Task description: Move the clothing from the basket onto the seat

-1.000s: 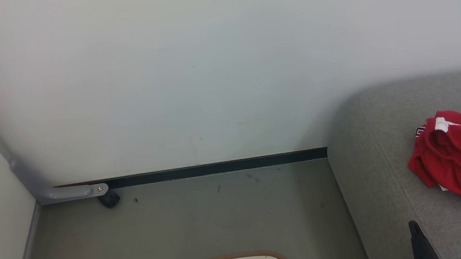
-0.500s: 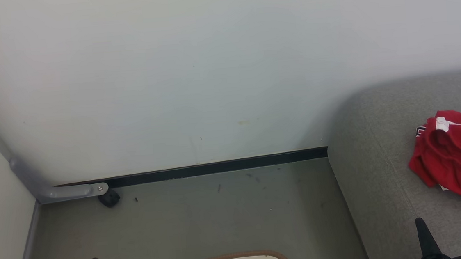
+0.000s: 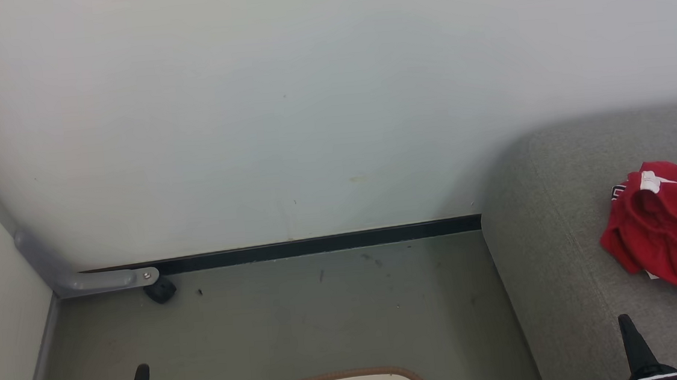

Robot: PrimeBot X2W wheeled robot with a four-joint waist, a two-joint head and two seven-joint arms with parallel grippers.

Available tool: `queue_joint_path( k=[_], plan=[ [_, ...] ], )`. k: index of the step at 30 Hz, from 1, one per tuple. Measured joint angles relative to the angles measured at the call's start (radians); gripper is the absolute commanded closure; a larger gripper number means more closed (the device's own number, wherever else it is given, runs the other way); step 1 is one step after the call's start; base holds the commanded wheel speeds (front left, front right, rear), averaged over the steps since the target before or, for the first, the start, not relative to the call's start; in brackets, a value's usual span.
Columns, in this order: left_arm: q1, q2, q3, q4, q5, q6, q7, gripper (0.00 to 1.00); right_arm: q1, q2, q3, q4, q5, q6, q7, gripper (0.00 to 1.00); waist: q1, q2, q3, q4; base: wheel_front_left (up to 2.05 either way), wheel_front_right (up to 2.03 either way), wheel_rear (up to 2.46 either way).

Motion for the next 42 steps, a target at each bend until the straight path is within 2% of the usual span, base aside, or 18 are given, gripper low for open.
queue_joint_path(
  k=[21,42],
  plan=[
    [-0.042,-0.016,0.028,0.024,-0.269,-0.055,0.070,1.00,-0.027,0.023,-0.087,0.030,0.279,0.050,0.077,1.00,0.0000,0.0000,0.003,0.001,0.00,0.00,0.00],
    [-0.044,-0.019,0.029,0.025,-0.285,-0.057,0.070,1.00,-0.038,0.025,-0.089,0.031,0.282,0.053,0.077,1.00,0.0000,0.0000,0.003,0.001,0.00,0.00,0.00]
  ],
)
